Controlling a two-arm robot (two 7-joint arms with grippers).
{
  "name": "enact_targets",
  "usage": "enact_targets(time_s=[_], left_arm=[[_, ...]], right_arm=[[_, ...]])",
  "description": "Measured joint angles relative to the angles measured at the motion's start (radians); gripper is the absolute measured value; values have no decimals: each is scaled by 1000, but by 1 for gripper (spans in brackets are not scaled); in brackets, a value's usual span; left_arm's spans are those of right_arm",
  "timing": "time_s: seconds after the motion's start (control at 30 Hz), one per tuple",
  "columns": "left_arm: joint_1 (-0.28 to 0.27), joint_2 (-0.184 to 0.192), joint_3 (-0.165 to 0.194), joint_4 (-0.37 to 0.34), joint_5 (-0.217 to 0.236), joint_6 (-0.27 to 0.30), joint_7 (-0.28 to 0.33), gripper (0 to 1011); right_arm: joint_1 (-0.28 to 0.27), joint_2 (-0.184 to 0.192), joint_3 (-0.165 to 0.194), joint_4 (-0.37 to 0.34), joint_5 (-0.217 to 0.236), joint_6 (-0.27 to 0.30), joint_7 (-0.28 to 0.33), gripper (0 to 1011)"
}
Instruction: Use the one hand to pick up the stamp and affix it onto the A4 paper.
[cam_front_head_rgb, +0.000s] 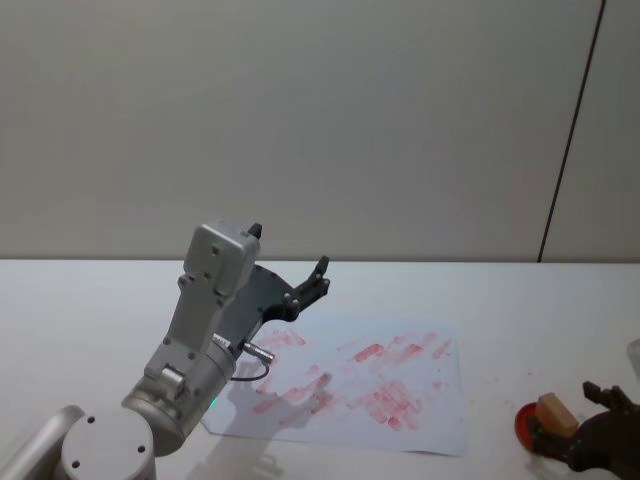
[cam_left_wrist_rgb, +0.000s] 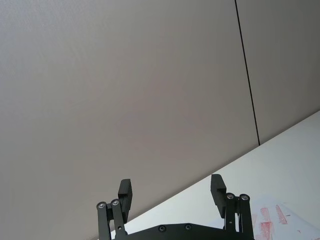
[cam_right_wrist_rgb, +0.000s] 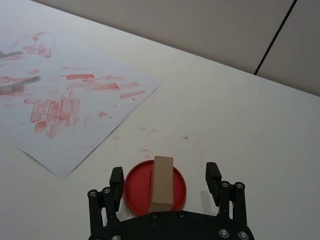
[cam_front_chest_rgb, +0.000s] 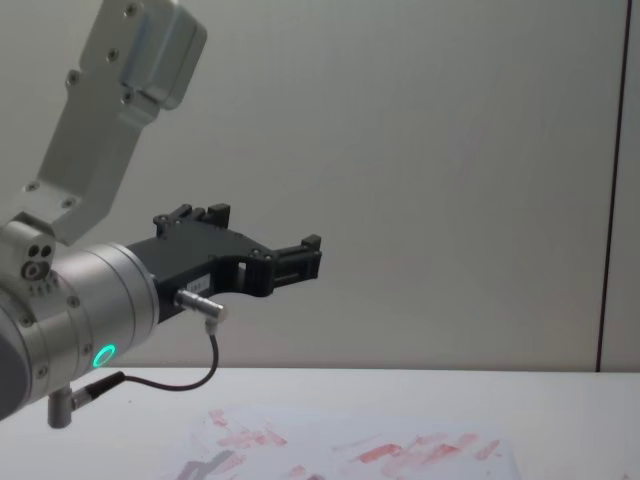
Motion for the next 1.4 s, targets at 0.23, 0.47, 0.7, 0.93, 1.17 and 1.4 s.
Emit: enact_targets(time_s=[0.23,0.47,0.7,0.93,1.17,1.4], left_arm=[[0,0,0,0,0,0,0,1003],[0,0,0,0,0,0,0,1003],[0,0,0,0,0,0,0,1003],[0,0,0,0,0,0,0,1002],[0,0,0,0,0,0,0,1003],[0,0,0,0,0,0,0,1002]], right_arm=[[14,-12,-11,17,-20,10,17,1001],[24,-23,-20,36,-41,14,23,1001],[22,-27,-23,44,-49,11,17,1001],[16,-27,-23,47,-54,5,9,1001],[11,-27,-23,49,-56,-2,8,1001],[10,-30,-24,54,-57,-12,15,1001]])
